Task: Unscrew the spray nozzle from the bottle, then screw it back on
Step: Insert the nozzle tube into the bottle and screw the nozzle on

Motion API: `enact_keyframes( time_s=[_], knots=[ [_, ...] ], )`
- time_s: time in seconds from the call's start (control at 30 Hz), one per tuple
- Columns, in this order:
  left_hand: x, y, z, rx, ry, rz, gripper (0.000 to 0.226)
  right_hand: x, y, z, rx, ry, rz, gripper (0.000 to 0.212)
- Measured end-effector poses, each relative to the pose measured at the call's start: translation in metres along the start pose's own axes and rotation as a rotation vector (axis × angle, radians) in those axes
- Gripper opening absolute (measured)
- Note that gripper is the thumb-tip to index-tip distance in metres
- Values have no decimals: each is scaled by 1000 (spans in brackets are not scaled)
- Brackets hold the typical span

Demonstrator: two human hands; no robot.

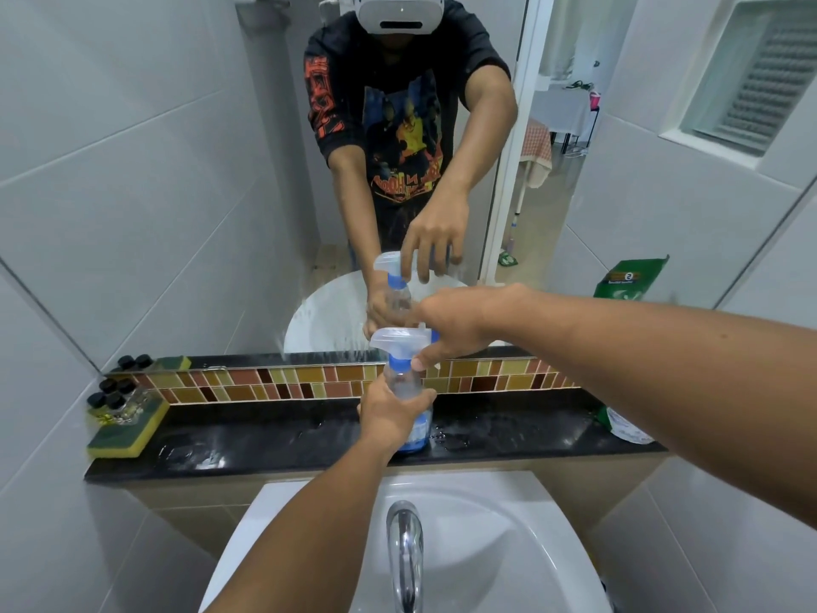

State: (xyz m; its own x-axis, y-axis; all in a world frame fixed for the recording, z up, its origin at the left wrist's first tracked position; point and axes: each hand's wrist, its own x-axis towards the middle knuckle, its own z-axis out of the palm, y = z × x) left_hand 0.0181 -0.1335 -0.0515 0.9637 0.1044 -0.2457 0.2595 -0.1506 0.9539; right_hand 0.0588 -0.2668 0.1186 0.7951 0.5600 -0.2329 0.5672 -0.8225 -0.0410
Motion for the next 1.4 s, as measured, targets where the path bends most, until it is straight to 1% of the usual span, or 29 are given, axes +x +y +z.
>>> enact_keyframes(
  time_s=[0.13, 0.27, 0.33, 0.4, 0.5, 0.57, 0.6, 0.63, 0.67, 0.7, 0.73, 0.77, 0.8, 0.87, 0.9, 0.97, 1.0, 1.03, 1.13, 1.23, 1.27, 1.33, 1.4],
  knots=[
    [0, 0, 0, 5, -2, 12, 37, -3, 2, 7, 83, -43, 17, 35],
    [0, 0, 0, 25, 14, 18, 35, -8, -2, 3, 93, -39, 41, 23],
    [2, -1, 1, 28, 16, 15, 35, -9, -10, 6, 109, -36, 97, 20],
    [2, -2, 0, 23, 9, 24, 35, -11, -20, 12, 193, -39, 176, 23],
    [2, -2, 1, -15, 2, 24, 33, -14, -40, 24, 334, -1, 288, 35],
    [3, -1, 1, -63, -3, -7, 26, -13, -55, 28, 340, 7, 327, 37],
    [3, -1, 0, -89, -24, -22, 25, -13, -60, 26, 325, -28, 324, 37],
    [3, -1, 0, -105, -47, -27, 28, -14, -63, 20, 329, -86, 333, 41],
    [3, -1, 0, -88, -55, -27, 35, -15, -59, 10, 369, -163, 364, 50],
    [2, -1, -1, -27, -44, -24, 41, -17, -53, -1, 419, -248, 387, 58],
    [1, -2, -1, 33, -20, -19, 46, -17, -44, -11, 425, -307, 370, 61],
    [1, -3, 0, 59, 5, -16, 48, -17, -33, -21, 369, -321, 285, 57],
    [1, -3, 0, 63, 10, -11, 48, -17, -23, -28, 266, -292, 161, 56],
    [1, -3, 0, 65, 15, -3, 47, -14, -9, -28, -4, -199, -57, 79],
    [0, -2, 0, 73, 18, -1, 47, -11, -8, -24, -157, -141, -118, 83],
    [1, -1, -1, 109, 21, 4, 51, -2, -10, -11, -397, 32, -226, 77],
    [0, -1, -1, 117, 22, 6, 52, 3, -10, -4, -479, 105, -278, 73],
    [0, 0, -1, 115, 21, 8, 52, 6, -10, -1, -511, 148, -317, 71],
    [1, -3, -1, 104, 12, 15, 42, 13, -9, -1, -540, 187, -364, 61],
    [0, -6, -1, 44, 2, 17, 35, 18, -15, -4, -609, 137, -324, 50],
    [-2, -5, -2, 36, 9, 15, 35, 20, -19, -5, -608, 105, -286, 51],
    [-3, -5, -2, 60, 11, 35, 39, 21, -25, -6, -602, 50, -210, 60],
    [-2, -4, -2, 66, 7, 43, 45, 22, -29, -7, -608, 36, -160, 62]
  ],
)
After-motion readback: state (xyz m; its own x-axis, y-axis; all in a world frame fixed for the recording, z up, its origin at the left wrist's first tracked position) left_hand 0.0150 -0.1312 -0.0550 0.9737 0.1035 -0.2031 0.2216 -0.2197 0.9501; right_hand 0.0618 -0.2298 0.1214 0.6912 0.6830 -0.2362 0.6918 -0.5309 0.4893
